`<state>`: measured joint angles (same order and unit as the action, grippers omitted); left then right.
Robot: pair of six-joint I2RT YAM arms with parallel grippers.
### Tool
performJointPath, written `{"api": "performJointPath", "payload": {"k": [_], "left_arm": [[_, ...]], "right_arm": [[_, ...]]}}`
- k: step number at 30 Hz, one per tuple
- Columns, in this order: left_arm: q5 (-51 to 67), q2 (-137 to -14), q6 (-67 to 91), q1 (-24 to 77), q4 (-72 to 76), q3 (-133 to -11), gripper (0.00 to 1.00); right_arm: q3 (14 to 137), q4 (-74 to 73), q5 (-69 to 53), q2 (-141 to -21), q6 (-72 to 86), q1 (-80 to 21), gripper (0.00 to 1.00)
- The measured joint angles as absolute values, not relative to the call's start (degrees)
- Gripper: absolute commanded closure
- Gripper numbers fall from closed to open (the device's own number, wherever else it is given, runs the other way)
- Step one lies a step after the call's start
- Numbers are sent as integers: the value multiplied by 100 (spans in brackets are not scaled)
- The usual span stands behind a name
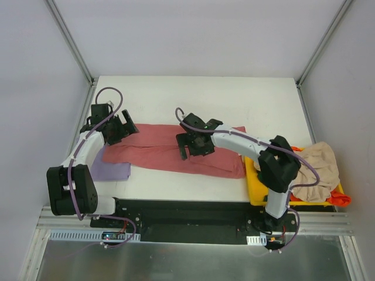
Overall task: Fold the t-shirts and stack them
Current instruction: Fold the other side of the tshirt into a rectangle, then rotate the tshirt 90 degrees
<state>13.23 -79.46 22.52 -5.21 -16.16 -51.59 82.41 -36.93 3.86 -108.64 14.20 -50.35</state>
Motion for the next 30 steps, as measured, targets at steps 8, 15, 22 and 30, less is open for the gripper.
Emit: {"api": "performJointPath", "payload": {"k": [8,15,22,30], "left_arm": [[1796,-7465,2255,-19,-1483,-5159,1],[1772,-7762,2261,1356,-1428,-5181,1],[1570,-8925,2386,1570,-1406,-5365,1],[1269,-9651,2670,2366,-1431,-5730,1]], "right_arm": [[6803,-3035,110,-9135,1964,-4801,4],[5911,-2569,-314,-9306,2399,-4104,4],[6307,-2405,-740,-10073,2388,-3474,4],[7583,-2740,-1219,-11061,2180,-2860,4]]}}
